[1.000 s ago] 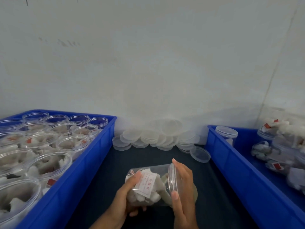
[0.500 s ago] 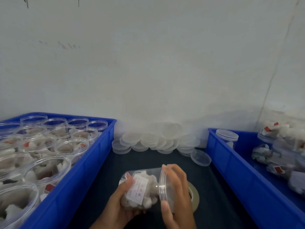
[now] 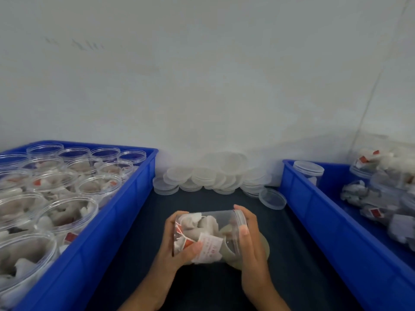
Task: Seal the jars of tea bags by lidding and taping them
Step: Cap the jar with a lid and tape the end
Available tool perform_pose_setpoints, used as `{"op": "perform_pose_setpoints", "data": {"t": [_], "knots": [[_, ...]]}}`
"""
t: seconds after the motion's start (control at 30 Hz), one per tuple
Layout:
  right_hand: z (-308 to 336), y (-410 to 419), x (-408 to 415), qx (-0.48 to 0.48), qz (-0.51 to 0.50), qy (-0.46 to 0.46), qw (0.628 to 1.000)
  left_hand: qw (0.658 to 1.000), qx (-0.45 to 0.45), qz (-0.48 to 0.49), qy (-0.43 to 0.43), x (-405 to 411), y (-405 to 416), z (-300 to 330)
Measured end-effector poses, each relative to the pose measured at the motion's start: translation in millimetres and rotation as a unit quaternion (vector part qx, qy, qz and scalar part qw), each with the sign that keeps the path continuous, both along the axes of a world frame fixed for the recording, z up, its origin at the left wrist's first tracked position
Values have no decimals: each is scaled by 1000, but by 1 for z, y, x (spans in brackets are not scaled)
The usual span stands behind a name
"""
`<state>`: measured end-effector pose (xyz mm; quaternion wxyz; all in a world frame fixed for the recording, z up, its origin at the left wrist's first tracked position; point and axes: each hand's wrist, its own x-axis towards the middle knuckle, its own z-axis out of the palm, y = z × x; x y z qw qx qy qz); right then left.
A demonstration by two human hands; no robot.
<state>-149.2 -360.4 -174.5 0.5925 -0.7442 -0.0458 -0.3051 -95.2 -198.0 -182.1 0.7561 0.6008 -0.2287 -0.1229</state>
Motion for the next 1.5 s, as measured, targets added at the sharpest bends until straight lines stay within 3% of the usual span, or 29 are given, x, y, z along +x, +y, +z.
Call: {"op": "perform_pose_setpoints", "data": {"t": [0.1,0.2,0.57,0.77,0.93,1.23,1.3,1.37,1.43,1.5], "knots": [[7,-1,-6,-104,-6,-52,993,997,8,-41,59,-3,1,1],[4,-3,-9,-193,-19,-87,977,995,41,-63,65,-5,1,7],[-10,-9,2,-64,-53,-77,994,996,80,13,25,-9,-4,10],[-9,-4,-1,-6,-68,-75,995,993,114,5,-15,-6,-1,9],[0,-8,-7,-20,-75,-99,992,989,115,-51,-72,-6,0,3],[8,-13,-7,-88,-93,-114,985,983,103,-10,-152,-9,4,9],[7,-10,-8,-133,-114,-120,977,960,177,71,-203,-7,6,11],[7,-6,-8,-183,-118,-123,968,894,283,143,-315,-7,6,12],[8,0,-9,-212,-101,-133,963,838,357,147,-385,-10,2,12],[12,5,-11,-201,-63,-130,969,849,350,166,-359,-12,0,10]]}}
